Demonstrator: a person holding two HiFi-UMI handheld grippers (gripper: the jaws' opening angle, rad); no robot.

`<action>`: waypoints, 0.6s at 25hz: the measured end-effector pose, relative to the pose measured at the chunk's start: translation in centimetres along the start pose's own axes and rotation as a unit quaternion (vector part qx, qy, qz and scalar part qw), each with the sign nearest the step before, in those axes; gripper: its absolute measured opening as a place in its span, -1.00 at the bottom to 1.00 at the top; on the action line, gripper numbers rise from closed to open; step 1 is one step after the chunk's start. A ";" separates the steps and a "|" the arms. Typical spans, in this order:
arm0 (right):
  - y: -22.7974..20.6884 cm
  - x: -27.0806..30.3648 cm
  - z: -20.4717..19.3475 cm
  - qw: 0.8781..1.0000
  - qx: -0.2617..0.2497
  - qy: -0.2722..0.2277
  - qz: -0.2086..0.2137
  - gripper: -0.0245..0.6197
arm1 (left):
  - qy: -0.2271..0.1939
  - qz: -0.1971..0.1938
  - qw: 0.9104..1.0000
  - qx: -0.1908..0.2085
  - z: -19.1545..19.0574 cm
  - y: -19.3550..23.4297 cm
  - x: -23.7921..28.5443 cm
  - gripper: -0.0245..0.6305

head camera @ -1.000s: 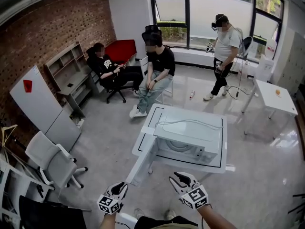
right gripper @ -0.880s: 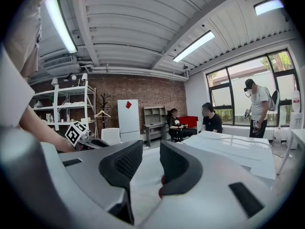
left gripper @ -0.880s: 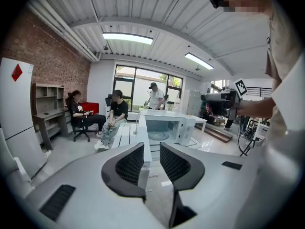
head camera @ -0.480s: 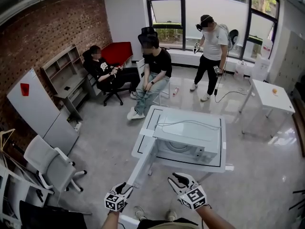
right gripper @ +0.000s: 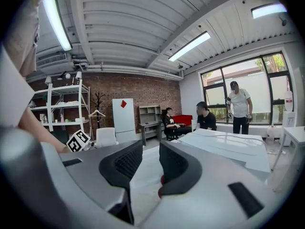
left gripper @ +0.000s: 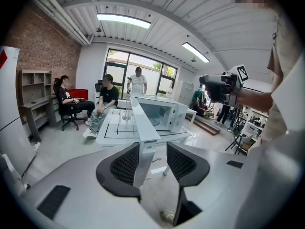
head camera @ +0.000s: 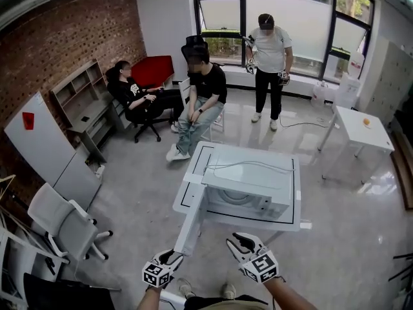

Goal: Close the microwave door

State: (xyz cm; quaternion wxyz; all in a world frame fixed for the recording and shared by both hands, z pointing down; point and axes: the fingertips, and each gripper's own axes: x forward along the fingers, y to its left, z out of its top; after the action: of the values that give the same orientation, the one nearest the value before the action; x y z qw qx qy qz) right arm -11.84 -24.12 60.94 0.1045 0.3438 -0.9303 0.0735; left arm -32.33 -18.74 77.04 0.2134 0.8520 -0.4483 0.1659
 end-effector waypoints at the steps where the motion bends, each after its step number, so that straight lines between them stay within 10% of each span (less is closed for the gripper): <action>1: -0.1 -0.3 -0.1 1.000 0.000 0.000 -0.001 -0.58 | 0.000 -0.005 1.000 0.003 0.1 -0.6 0.1 -0.36; 15: -3.6 -6.2 -1.9 0.999 0.007 -0.003 -0.033 -0.58 | 0.012 -0.075 0.995 0.060 1.8 -8.2 4.7 -0.38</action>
State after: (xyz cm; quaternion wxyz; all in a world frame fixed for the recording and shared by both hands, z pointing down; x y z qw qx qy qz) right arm -4.61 -22.54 61.47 0.1020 0.3748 -0.9184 0.0753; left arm -22.75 -18.72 75.92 0.1793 0.8925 -0.3699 0.1860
